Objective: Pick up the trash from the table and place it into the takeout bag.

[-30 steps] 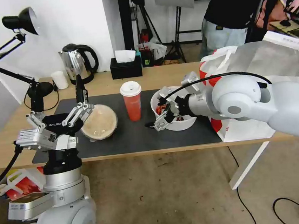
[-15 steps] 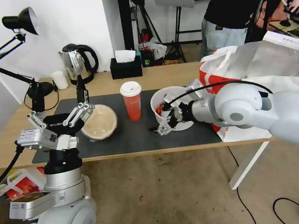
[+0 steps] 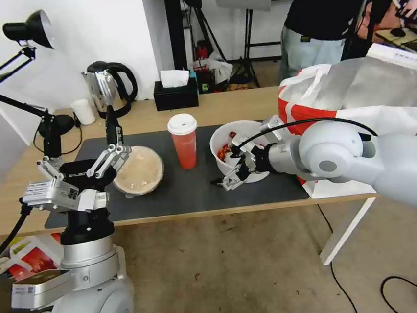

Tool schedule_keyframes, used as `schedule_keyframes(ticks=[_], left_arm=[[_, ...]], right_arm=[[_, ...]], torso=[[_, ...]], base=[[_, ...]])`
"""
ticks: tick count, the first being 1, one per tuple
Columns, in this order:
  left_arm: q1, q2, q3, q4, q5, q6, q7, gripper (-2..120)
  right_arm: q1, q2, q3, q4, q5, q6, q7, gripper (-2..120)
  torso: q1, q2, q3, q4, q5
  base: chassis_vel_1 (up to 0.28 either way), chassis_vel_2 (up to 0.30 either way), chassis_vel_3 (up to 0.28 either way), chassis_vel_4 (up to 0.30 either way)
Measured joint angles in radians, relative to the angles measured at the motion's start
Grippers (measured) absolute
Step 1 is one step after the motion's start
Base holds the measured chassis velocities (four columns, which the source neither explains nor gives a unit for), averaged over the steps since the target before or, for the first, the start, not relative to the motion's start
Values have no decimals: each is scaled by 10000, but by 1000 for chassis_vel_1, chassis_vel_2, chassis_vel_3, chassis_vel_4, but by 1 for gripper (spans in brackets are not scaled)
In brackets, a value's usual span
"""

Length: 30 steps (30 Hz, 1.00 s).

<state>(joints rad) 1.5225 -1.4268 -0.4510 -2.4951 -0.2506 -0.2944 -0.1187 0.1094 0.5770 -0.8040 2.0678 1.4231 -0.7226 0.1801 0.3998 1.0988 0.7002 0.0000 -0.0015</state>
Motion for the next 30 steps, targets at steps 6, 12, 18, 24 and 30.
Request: schedule_keyframes(ticks=[6,12,18,24,30], left_arm=[[5,16,-8,-7,-2,-3,0,100],[-17,17,-4,-2,-7,-4,1,100],[-27,18,-3,2,-10,-4,1,100],[-38,20,-2,8,-12,-3,1,100],[-48,16,2,33,-17,-4,1,100]], right_arm=[[-86,93,-1,-212,-14,0,57,100],[-172,250,-7,-437,-32,0,66,100],[-216,329,-11,-533,-50,0,67,100],[-250,398,-18,-610,-59,0,74,100],[-453,720,-52,-924,-191,0,131,89]], torso=[[0,0,0,0,1],[0,0,0,0,0],[0,0,0,0,1],[0,0,0,0,0],[0,0,0,1,1]], base=[[0,0,0,0],[0,0,0,0],[0,0,0,0],[0,0,0,0],[0,0,0,0]])
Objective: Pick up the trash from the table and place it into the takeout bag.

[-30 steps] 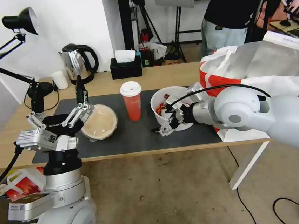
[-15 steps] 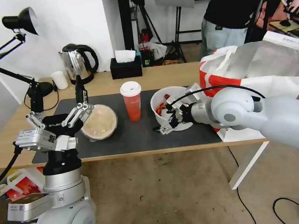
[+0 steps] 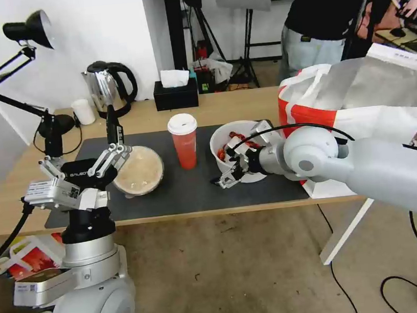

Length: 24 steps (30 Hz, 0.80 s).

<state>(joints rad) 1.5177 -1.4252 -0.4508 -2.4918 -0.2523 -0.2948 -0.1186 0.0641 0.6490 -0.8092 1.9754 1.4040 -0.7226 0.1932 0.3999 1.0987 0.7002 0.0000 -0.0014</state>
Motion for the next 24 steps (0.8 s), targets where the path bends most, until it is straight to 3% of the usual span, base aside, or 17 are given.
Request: schedule_keyframes(ticks=[9,24], left_arm=[[-75,-42,51,77,-3,0,0,100],[-103,-18,84,90,-32,6,-2,100]], right_arm=[[-85,218,-34,-379,-140,-2,24,89],[9,270,-82,-384,-136,-2,156,36]], torso=[[0,0,0,-1,-1],[0,0,0,-1,0]], base=[[0,0,0,0],[0,0,0,0]])
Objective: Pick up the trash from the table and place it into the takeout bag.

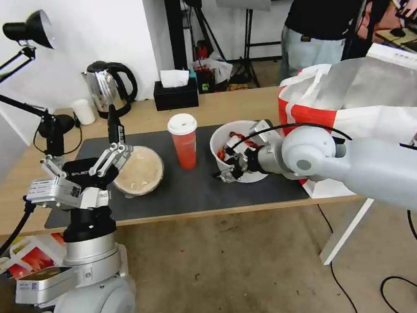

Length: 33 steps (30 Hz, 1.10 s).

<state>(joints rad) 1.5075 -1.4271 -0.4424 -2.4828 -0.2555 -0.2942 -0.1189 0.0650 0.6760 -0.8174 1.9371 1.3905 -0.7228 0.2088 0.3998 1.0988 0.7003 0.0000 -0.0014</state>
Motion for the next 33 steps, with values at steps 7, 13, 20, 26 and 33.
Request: schedule_keyframes(ticks=[7,13,20,26,33], left_arm=[[85,7,-2,-138,2,1,1,100],[167,19,-10,-163,5,2,4,100],[173,23,-4,-166,12,2,8,100],[169,84,-33,-168,3,2,8,100],[120,88,-35,-171,-10,2,5,100]], right_arm=[[67,-133,-36,319,167,0,174,11],[139,-230,-40,598,395,1,380,0],[98,-263,-40,688,431,4,442,0],[74,-240,-40,652,432,7,439,0],[457,-270,-169,587,264,9,97,0]], torso=[[0,0,0,0,0],[0,0,-1,0,-1],[0,0,0,0,0],[0,0,-1,0,0],[0,0,0,0,0]], base=[[0,0,0,0],[0,0,0,0],[0,0,0,0],[0,0,0,0],[0,0,0,0]])
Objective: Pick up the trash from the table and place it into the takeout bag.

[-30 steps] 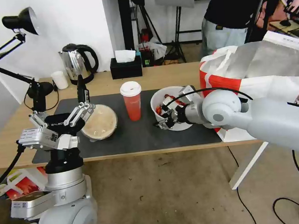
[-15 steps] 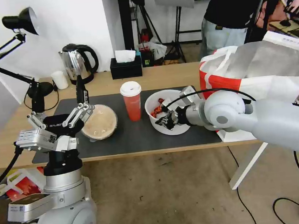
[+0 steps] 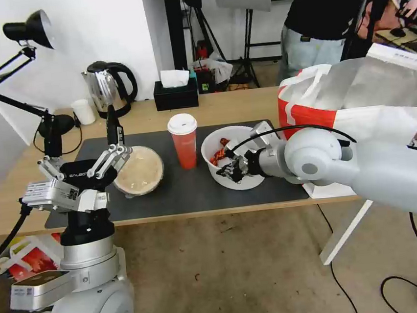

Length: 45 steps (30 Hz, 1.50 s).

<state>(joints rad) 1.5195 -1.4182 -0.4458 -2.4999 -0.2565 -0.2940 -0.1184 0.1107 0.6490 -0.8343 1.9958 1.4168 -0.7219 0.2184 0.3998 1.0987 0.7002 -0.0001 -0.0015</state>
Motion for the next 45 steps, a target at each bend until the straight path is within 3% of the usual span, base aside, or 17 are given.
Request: schedule_keyframes(ticks=[26,36,45], left_arm=[[-21,25,-6,-9,-143,-7,-66,100],[-78,59,-49,-9,-270,-8,-78,100],[-204,42,-38,54,-320,-9,-84,100]], right_arm=[[2397,-523,-696,289,-1514,10,-1579,0],[3287,-379,-1065,23,-2453,12,-2227,0],[4148,-22,-1114,-329,-2434,34,-2452,0]], torso=[[0,0,0,0,0],[0,0,0,0,0],[0,-1,1,1,2]], base=[[0,0,0,0],[0,0,0,0],[0,0,0,0]])
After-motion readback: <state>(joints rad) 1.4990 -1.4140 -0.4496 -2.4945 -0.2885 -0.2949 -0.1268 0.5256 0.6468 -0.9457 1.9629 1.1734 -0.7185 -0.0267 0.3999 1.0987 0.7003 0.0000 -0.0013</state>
